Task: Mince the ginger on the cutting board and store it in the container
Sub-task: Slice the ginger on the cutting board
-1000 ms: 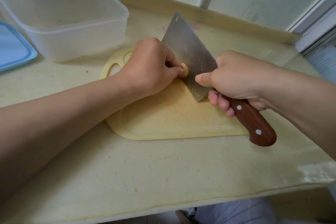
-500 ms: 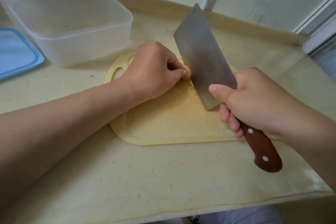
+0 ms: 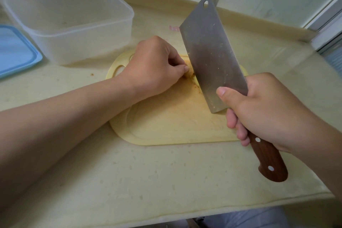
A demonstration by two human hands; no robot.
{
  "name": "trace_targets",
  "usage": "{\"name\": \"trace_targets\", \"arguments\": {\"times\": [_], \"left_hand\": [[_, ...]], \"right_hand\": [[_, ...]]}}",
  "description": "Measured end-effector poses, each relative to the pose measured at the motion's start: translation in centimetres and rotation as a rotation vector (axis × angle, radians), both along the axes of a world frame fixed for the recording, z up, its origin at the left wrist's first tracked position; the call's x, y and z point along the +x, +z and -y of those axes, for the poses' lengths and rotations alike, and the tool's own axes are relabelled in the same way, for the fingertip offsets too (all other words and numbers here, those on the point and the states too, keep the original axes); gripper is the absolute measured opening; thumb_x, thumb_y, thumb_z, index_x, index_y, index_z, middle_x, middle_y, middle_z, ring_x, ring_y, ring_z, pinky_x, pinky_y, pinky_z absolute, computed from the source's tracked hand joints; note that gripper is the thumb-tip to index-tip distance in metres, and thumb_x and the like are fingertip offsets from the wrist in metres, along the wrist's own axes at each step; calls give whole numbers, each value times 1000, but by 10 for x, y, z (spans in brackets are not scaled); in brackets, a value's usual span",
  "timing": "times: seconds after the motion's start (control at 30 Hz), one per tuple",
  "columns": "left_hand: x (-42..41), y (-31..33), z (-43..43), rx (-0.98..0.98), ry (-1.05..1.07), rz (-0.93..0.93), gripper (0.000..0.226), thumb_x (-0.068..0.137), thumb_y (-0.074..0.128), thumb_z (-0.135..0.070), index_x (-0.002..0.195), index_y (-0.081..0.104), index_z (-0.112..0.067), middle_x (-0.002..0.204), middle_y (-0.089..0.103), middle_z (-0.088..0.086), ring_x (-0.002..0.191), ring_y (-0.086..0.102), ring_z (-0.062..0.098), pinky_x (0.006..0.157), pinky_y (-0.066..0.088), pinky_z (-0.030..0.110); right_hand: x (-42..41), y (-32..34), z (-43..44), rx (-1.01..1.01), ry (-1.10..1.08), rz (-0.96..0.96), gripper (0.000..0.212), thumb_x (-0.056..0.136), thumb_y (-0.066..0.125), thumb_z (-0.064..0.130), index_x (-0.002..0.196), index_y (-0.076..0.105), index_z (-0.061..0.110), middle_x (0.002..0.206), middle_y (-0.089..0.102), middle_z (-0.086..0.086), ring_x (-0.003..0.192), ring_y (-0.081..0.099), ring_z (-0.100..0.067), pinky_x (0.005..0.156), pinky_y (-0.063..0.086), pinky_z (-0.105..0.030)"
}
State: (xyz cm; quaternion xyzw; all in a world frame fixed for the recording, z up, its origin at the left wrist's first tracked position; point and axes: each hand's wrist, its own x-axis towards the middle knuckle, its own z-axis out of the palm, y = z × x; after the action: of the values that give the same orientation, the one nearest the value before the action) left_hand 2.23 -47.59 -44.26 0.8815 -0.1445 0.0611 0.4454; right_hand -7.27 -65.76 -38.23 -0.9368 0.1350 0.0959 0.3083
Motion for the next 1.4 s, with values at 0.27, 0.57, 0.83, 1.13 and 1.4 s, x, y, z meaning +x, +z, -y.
{"name": "trace_targets", "arguments": {"times": [0.27,0.57,0.83,1.13,1.4], "left_hand": [[-1,1,1,0,-3,0,4,88,76,-27,86,81,-26,75,69,-19,77,64,-3,72,53,15],[-2,3,1,7,2,1,6,88,76,-26,87,81,-24,75,68,-19,76,64,-4,68,52,10],[-1,3,1,1,11,-29,7,89,75,-25,88,82,-23,77,69,-18,78,64,-3,71,54,13],[7,4,0,-50,39,-119,7,89,76,-23,84,81,-21,65,66,-14,64,60,-1,57,45,5],[10,9,4,-78,56,-185,6,88,78,-25,83,81,-23,56,68,-8,60,64,0,53,47,6]], "right_hand": [[2,1,-2,-4,0,-13,47,106,55,34,71,59,4,38,53,-2,33,52,-18,46,53,-36],[-6,7,0,-57,-10,-96,57,105,54,39,69,61,-4,40,56,-9,36,55,-27,53,54,-43],[-7,11,-4,-17,-25,-148,48,107,54,36,83,56,-6,37,53,-6,33,50,-22,46,49,-36],[10,17,-10,30,-8,-148,42,108,54,29,82,54,-4,35,50,-4,30,45,-17,36,45,-27],[24,16,-9,107,-34,-135,31,108,55,23,88,53,-1,42,52,-8,32,43,-18,37,43,-27]]}}
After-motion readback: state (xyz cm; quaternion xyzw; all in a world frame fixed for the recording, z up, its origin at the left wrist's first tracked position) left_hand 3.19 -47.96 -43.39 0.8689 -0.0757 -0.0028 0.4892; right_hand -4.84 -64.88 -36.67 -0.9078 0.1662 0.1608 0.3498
